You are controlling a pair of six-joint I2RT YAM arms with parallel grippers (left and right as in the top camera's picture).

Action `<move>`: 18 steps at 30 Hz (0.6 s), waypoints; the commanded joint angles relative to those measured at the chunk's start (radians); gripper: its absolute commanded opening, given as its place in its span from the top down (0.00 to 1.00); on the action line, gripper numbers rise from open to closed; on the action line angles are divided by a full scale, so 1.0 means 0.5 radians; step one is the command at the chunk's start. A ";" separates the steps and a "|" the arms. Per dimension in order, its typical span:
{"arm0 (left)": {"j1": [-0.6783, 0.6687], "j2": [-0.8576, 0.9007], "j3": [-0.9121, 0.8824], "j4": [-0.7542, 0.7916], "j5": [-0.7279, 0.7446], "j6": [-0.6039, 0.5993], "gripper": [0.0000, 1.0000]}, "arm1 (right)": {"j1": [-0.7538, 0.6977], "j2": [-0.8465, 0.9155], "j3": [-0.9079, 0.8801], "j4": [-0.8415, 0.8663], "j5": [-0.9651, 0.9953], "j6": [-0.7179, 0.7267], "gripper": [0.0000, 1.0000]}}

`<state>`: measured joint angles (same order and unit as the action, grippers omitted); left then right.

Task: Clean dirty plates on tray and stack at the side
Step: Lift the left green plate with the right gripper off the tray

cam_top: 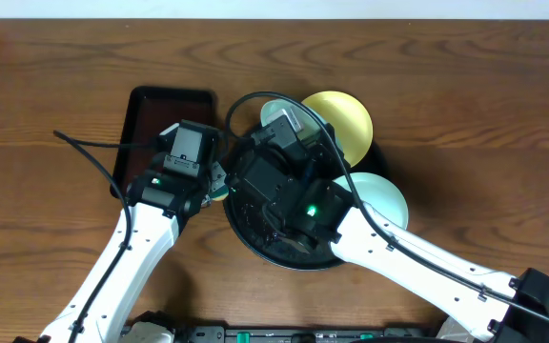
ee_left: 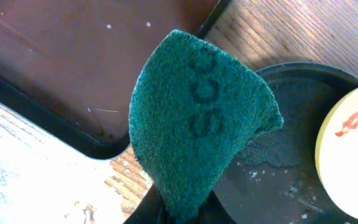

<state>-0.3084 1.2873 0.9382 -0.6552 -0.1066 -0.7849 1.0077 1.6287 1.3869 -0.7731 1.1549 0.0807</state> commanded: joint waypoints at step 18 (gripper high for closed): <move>0.008 -0.027 -0.046 -0.005 0.021 0.024 0.92 | -0.783 -0.037 0.038 -0.033 -1.890 0.527 0.98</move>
<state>-0.3084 1.2873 0.9321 -0.6544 -0.0990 -0.7849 0.7288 1.6287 1.3869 -0.7940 0.5735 0.2859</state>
